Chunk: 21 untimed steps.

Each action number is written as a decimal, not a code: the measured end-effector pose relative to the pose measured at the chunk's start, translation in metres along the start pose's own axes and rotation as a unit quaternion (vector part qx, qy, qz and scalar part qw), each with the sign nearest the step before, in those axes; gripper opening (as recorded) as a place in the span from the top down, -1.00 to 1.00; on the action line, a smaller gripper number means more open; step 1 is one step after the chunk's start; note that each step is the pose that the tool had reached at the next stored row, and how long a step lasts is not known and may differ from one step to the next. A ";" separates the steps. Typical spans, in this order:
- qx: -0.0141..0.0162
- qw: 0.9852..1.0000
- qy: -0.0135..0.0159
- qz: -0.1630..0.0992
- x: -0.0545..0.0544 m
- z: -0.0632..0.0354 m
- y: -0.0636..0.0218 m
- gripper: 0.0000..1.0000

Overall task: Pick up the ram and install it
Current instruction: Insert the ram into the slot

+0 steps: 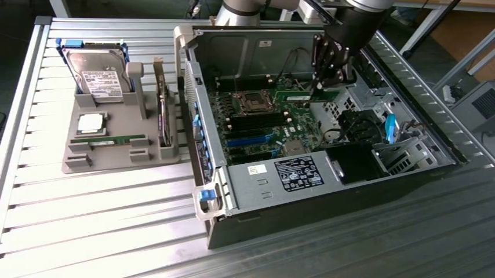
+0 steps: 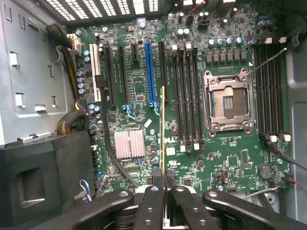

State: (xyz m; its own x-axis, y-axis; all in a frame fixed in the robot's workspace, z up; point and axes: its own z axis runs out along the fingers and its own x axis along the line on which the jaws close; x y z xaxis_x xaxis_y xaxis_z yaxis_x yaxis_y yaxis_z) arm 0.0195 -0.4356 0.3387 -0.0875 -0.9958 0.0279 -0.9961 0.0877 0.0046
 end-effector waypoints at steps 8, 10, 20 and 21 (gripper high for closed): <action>0.000 1.000 0.000 0.000 0.000 0.0022 0.0000 0.78; 0.000 1.000 0.000 0.000 0.000 0.0033 0.0000 0.78; 0.000 1.000 0.000 0.000 0.000 0.0099 -0.0001 0.78; 0.000 1.000 0.000 0.000 0.000 0.0102 -0.0001 0.78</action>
State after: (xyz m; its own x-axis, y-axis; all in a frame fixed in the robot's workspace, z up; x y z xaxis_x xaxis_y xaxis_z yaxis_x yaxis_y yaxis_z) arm 0.0195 -0.4356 0.3285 -0.0875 -0.9958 0.0279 -0.9961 0.0877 0.0046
